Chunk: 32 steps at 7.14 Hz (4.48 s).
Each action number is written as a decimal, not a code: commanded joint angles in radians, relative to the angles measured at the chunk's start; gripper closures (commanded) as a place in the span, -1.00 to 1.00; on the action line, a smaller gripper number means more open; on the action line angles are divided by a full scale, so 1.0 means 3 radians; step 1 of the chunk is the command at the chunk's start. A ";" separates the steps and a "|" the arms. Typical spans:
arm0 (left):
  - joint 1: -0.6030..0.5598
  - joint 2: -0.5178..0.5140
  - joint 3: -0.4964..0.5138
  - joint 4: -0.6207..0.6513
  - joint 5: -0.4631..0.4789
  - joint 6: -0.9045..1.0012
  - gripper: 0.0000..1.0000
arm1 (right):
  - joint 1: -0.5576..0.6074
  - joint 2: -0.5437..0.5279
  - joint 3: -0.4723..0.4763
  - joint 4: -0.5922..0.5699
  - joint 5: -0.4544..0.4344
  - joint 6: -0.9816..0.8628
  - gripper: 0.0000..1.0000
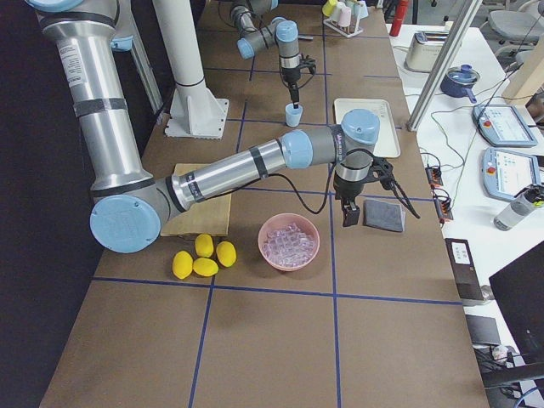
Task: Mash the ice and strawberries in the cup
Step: 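Open the left gripper to drop the strawberry into the cup, then withdraw the left gripper away from the cup, then grasp the metal pestle rod with the left gripper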
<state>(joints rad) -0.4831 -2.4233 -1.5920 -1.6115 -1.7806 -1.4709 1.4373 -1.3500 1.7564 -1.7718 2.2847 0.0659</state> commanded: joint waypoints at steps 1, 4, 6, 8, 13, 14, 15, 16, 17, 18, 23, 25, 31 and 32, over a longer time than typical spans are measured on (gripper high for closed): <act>-0.0051 0.0004 -0.0047 0.0023 -0.0011 0.0015 -1.00 | 0.0000 0.0005 -0.0036 0.0000 0.0003 -0.0035 -0.99; -0.0576 0.0110 -0.0255 0.0426 -0.0633 0.0580 -1.00 | 0.0362 -0.0101 -0.0424 0.0000 0.0115 -0.0877 -0.99; -0.0791 0.0493 -0.0506 0.0432 -0.0757 0.0948 -1.00 | 0.0526 -0.0641 -0.0430 0.0466 0.0299 -0.1012 -0.99; -0.1164 0.0835 -0.0578 0.0432 -0.1125 0.1449 -1.00 | 0.0532 -0.0889 -0.0409 0.0986 0.0315 -0.0580 -0.99; -0.2248 0.1914 -0.0692 0.0453 -0.1606 0.3390 -1.00 | 0.0532 -0.0864 -0.0404 0.1007 0.0310 -0.0337 -0.99; -0.2422 0.2179 -0.0656 0.0438 -0.1693 0.3906 -1.00 | 0.0532 -0.0864 -0.0394 0.1007 0.0315 -0.0337 -0.99; -0.2576 0.2379 -0.0595 0.0392 -0.1724 0.4149 -1.00 | 0.0532 -0.0864 -0.0394 0.1007 0.0315 -0.0337 -0.99; -0.2618 0.2533 -0.0544 0.0321 -0.1724 0.4298 -1.00 | 0.0532 -0.0859 -0.0394 0.1007 0.0315 -0.0337 -0.99; -0.2623 0.2666 -0.0351 -0.0060 -0.1724 0.4305 -1.00 | 0.0532 -0.0854 -0.0394 0.1028 0.0315 -0.0337 -0.99; -0.2623 0.2815 -0.0091 -0.0651 -0.1719 0.4269 -1.00 | 0.0532 -0.0854 -0.0399 0.1028 0.0315 -0.0332 -0.99; -0.2476 0.2923 0.0807 -0.2390 -0.1668 0.2905 -1.00 | 0.0532 -0.0895 -0.0404 0.1104 0.0315 -0.0342 -0.99; -0.2256 0.2923 0.0802 -0.2390 -0.1515 0.2909 -1.00 | 0.0532 -0.0900 -0.0419 0.1099 0.0315 -0.0342 -0.99; -0.2168 0.2949 0.0889 -0.2395 -0.1469 0.2929 -1.00 | 0.0532 -0.0900 -0.0404 0.1099 0.0315 -0.0342 -0.99; -0.2163 0.2949 0.0889 -0.2395 -0.1469 0.2929 -1.00 | 0.0532 -0.0900 -0.0409 0.1104 0.0315 -0.0342 -0.99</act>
<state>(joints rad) -1.1331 -1.5387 -1.3282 -2.3301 -2.2212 -0.5918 1.5968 -1.6204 1.6350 -1.4411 2.3792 -0.0368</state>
